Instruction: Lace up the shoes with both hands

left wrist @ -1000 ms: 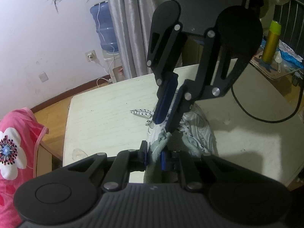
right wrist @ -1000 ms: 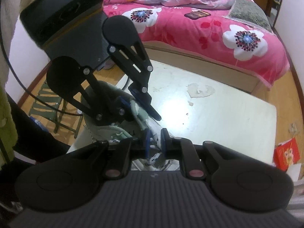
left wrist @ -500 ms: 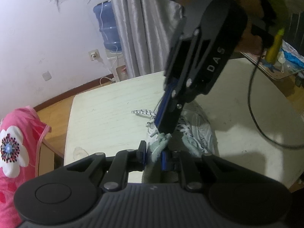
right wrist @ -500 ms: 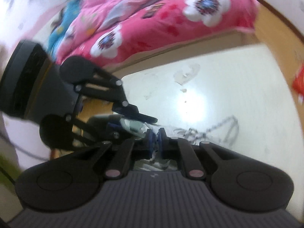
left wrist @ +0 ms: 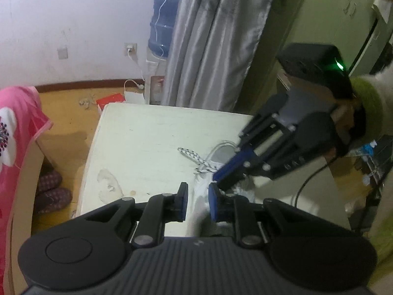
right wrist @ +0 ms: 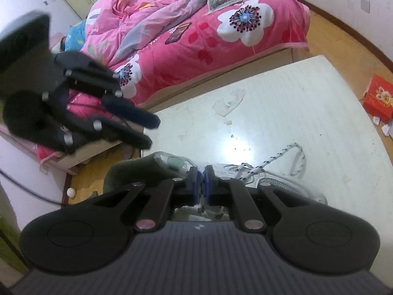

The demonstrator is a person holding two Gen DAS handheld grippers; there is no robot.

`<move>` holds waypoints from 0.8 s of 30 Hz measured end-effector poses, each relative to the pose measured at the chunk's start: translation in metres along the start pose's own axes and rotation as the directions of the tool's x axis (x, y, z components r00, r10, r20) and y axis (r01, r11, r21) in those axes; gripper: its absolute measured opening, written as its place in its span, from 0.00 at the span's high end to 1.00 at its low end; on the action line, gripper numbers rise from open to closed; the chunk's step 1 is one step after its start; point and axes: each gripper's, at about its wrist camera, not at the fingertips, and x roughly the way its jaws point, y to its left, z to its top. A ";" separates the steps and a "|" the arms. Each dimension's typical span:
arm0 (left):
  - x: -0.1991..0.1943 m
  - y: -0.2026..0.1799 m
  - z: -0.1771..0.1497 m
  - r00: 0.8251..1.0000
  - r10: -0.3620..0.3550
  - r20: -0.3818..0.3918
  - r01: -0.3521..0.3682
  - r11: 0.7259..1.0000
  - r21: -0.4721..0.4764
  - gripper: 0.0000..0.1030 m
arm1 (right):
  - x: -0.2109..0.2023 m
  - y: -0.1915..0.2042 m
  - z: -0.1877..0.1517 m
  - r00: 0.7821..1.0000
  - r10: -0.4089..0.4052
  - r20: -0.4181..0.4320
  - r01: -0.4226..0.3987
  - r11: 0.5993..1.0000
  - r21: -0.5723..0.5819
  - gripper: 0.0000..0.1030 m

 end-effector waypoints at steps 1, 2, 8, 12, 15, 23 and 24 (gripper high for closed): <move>0.006 0.003 0.002 1.000 -0.009 -0.013 0.009 1.000 0.002 0.83 | 0.000 0.000 -0.001 1.000 -0.002 0.005 0.003 1.000 -0.005 0.96; 0.011 0.004 0.003 1.000 -0.020 -0.022 0.020 1.000 0.008 0.83 | 0.000 0.000 -0.001 1.000 -0.002 0.011 0.002 1.000 -0.004 0.96; 0.035 0.000 0.004 0.996 -0.057 -0.074 0.064 0.993 0.095 0.94 | -0.001 -0.002 -0.005 0.999 -0.001 0.038 0.001 1.000 0.007 0.96; 0.039 -0.002 0.007 0.992 -0.083 -0.096 0.096 0.986 0.140 0.94 | -0.001 -0.003 -0.006 0.999 0.001 0.045 -0.001 1.000 0.002 0.96; 0.044 -0.002 0.011 0.987 -0.106 -0.124 0.126 0.978 0.168 0.96 | -0.002 -0.002 -0.007 0.999 -0.001 0.052 0.001 1.000 -0.012 0.96; 0.057 -0.002 0.024 0.962 -0.155 -0.223 0.212 0.942 0.259 0.96 | 0.000 0.006 -0.012 0.998 -0.024 0.057 0.029 0.996 -0.079 0.96; 0.059 -0.002 0.026 0.959 -0.158 -0.234 0.220 0.937 0.272 0.96 | 0.000 0.006 -0.012 0.998 -0.026 0.057 0.031 0.996 -0.085 0.96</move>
